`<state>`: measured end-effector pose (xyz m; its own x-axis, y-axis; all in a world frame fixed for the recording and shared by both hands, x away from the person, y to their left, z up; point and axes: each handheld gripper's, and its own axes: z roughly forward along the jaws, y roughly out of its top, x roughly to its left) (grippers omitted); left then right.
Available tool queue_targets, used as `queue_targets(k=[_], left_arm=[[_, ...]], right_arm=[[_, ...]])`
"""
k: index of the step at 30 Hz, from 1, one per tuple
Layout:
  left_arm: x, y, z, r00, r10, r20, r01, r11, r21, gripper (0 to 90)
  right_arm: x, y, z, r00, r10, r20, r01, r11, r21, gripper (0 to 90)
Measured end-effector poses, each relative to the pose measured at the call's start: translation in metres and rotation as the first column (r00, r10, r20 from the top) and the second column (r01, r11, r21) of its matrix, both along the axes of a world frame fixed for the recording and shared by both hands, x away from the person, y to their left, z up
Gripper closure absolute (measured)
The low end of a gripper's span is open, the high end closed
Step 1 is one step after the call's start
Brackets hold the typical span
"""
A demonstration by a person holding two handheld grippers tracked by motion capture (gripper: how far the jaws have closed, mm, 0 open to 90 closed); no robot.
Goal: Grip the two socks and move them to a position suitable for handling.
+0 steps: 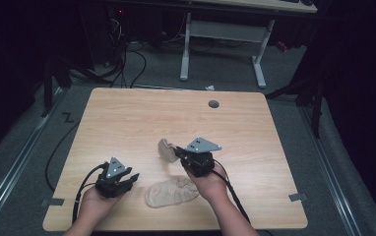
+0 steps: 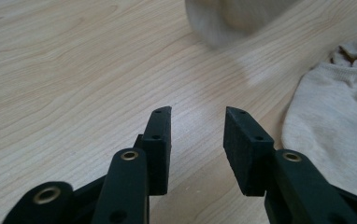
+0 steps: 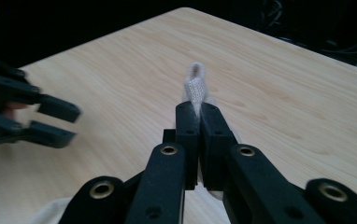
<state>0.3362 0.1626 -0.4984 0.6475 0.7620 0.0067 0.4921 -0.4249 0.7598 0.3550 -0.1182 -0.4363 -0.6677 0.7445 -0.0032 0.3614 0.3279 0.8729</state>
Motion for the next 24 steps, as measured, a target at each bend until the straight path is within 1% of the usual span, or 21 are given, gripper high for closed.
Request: queue_targets(k=[1, 2, 3, 4, 6, 8, 9, 10, 11, 12, 13, 14, 15, 16, 18, 19, 21, 22, 23, 24], left_arm=[[0.000, 0.000, 0.000, 1.0000, 0.001, 0.001, -0.001, 1.0000, 0.000, 62.4], [0.000, 0.000, 0.000, 1.0000, 0.002, 0.002, -0.002, 1.0000, 0.000, 62.5], [0.000, 0.001, 0.000, 1.0000, 0.003, 0.001, -0.003, 1.0000, -0.001, 62.5], [0.000, 0.001, 0.000, 1.0000, 0.002, 0.005, -0.002, 1.0000, 0.001, 62.5], [0.000, 0.001, 0.000, 1.0000, 0.004, 0.007, -0.004, 1.0000, -0.001, 62.5], [0.000, 0.001, 0.000, 1.0000, 0.004, 0.008, -0.004, 1.0000, -0.002, 62.5], [0.000, 0.001, 0.000, 1.0000, 0.004, 0.008, -0.004, 1.0000, -0.002, 62.6], [0.000, 0.001, 0.000, 1.0000, 0.003, 0.007, -0.003, 1.0000, -0.002, 62.6], [0.000, 0.001, 0.000, 1.0000, 0.002, 0.006, -0.002, 1.0000, -0.001, 62.6], [0.000, 0.000, -0.001, 1.0000, 0.002, 0.006, -0.002, 1.0000, 0.000, 62.6], [0.000, 0.000, -0.001, 1.0000, 0.002, 0.006, -0.002, 1.0000, 0.000, 62.6], [0.001, 0.000, -0.001, 1.0000, 0.001, 0.005, -0.001, 1.0000, 0.001, 62.6], [0.001, -0.001, -0.001, 1.0000, 0.000, 0.003, 0.000, 1.0000, 0.003, 62.6], [0.001, -0.002, -0.002, 1.0000, 0.001, 0.004, -0.001, 1.0000, 0.004, 62.6], [0.002, -0.004, -0.003, 1.0000, -0.001, 0.000, 0.001, 1.0000, 0.008, 62.3], [0.002, -0.004, -0.003, 1.0000, -0.001, 0.000, 0.001, 1.0000, 0.008, 62.1], [0.003, -0.005, -0.003, 1.0000, -0.003, -0.005, 0.003, 1.0000, 0.009, 61.4], [0.005, -0.006, -0.004, 0.9999, -0.002, -0.015, 0.002, 1.0000, 0.003, 60.6], [0.006, -0.007, -0.003, 0.9996, -0.003, -0.027, 0.003, 1.0000, -0.003, 59.0], [0.007, -0.008, -0.002, 0.9995, -0.001, -0.033, 0.001, 0.9999, -0.013, 57.5]], right_arm=[[-0.002, 0.003, -0.001, 0.9999, 0.011, -0.004, -0.011, 1.000, -0.005, 87.7], [-0.001, 0.006, -0.006, 0.9995, 0.016, -0.026, -0.016, 1.000, -0.012, 87.7], [-0.001, 0.006, -0.006, 0.9995, 0.016, -0.026, -0.016, 1.000, -0.012, 87.7], [0.000, 0.006, -0.010, 0.9988, 0.015, -0.046, -0.016, 1.000, -0.011, 87.7], [0.007, 0.004, -0.022, 0.9959, 0.001, -0.090, -0.004, 1.000, -0.024, 87.7], [0.012, 0.001, -0.030, 0.9919, -0.019, -0.126, 0.015, 0.999, -0.029, 87.7], [0.014, -0.001, -0.033, 0.9912, -0.025, -0.130, 0.021, 0.999, -0.035, 87.7], [0.019, -0.005, -0.041, 0.9849, -0.048, -0.166, 0.042, 0.998, -0.039, 87.7], [0.019, -0.005, -0.041, 0.9849, -0.048, -0.166, 0.042, 0.998, -0.039, 87.7], [0.024, -0.010, -0.049, 0.9789, -0.072, -0.191, 0.061, 0.996, -0.060, 87.7], [0.024, -0.010, -0.049, 0.9789, -0.072, -0.191, 0.061, 0.996, -0.060, 87.7], [0.025, -0.011, -0.051, 0.9767, -0.079, -0.200, 0.067, 0.996, -0.063, 87.6], [0.027, -0.014, -0.055, 0.9728, -0.096, -0.210, 0.082, 0.994, -0.074, 87.6], [0.030, -0.016, -0.058, 0.9700, -0.103, -0.220, 0.088, 0.993, -0.076, 87.6], [0.033, -0.020, -0.064, 0.9598, -0.126, -0.251, 0.108, 0.990, -0.085, 87.5], [0.033, -0.020, -0.064, 0.9598, -0.126, -0.251, 0.108, 0.990, -0.085, 87.5], [0.033, -0.023, -0.065, 0.9565, -0.127, -0.262, 0.108, 0.990, -0.086, 87.4], [0.032, -0.024, -0.065, 0.9553, -0.128, -0.266, 0.109, 0.990, -0.084, 87.3], [0.032, -0.024, -0.065, 0.9560, -0.128, -0.264, 0.105, 0.990, -0.097, 87.3], [0.032, -0.027, -0.063, 0.9543, -0.137, -0.266, 0.111, 0.988, -0.109, 87.3]])
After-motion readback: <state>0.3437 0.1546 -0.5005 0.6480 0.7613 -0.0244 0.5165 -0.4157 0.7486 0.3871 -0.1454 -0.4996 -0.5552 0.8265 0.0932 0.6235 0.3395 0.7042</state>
